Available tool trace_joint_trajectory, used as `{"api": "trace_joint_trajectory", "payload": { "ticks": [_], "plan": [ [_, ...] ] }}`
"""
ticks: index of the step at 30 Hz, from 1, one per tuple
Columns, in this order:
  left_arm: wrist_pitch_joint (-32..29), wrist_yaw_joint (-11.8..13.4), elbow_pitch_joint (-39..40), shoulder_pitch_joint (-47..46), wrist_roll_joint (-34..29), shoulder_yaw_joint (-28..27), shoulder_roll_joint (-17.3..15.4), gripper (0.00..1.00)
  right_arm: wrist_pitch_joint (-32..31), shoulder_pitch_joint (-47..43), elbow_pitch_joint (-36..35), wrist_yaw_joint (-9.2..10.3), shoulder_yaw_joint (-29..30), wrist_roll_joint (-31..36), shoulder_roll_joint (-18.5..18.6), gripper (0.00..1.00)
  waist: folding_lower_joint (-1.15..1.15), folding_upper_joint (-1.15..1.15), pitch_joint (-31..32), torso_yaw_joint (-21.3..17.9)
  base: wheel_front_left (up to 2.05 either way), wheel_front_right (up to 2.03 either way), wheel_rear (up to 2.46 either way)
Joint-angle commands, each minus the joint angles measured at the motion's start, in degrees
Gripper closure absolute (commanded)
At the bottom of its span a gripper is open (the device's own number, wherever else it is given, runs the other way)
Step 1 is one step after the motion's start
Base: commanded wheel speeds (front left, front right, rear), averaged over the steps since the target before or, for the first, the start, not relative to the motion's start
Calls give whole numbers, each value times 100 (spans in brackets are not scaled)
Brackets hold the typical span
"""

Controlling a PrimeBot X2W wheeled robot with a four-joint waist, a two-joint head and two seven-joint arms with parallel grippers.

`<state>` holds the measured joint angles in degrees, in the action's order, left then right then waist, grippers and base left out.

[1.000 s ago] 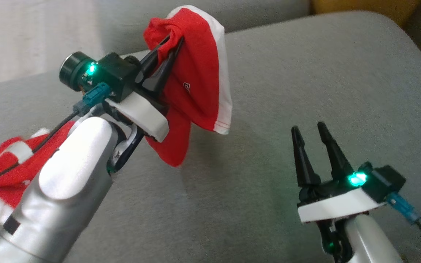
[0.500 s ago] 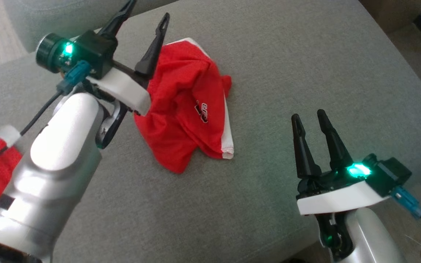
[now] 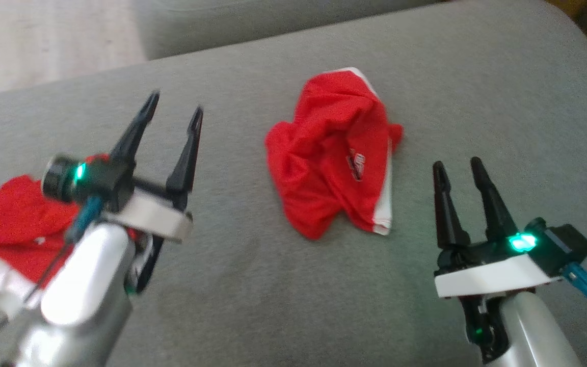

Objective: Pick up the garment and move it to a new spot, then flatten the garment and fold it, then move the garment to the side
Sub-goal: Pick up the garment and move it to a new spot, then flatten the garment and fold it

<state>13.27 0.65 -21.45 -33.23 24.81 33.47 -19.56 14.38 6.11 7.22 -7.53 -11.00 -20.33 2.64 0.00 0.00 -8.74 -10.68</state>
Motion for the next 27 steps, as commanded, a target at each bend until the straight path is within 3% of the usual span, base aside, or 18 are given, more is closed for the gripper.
{"api": "trace_joint_trajectory", "payload": {
  "ticks": [1, 11, 19, 27],
  "plan": [
    [70, 105, 301, 10, 78, -286, -203, 0, 62, -8, -150, 4, -44, 68, 23, 0, 0, 0, 232, 425, 0, 0, 0],
    [170, 722, 1359, 1860, 92, -550, 107, 0, 62, -282, 54, 4, 192, 323, 23, 0, 0, 0, 416, 971, 0, 0, 0],
    [172, 616, 1653, 1939, -207, -777, 229, 0, 62, -193, 125, 4, 432, 411, 23, 0, 0, 0, 288, 1149, 0, 0, 0],
    [173, 442, 1502, 1876, -394, -723, 434, 0, -183, 254, 1684, 4, 467, 170, 23, 0, 0, 0, 108, 1263, 0, 0, 0]
  ]
}}
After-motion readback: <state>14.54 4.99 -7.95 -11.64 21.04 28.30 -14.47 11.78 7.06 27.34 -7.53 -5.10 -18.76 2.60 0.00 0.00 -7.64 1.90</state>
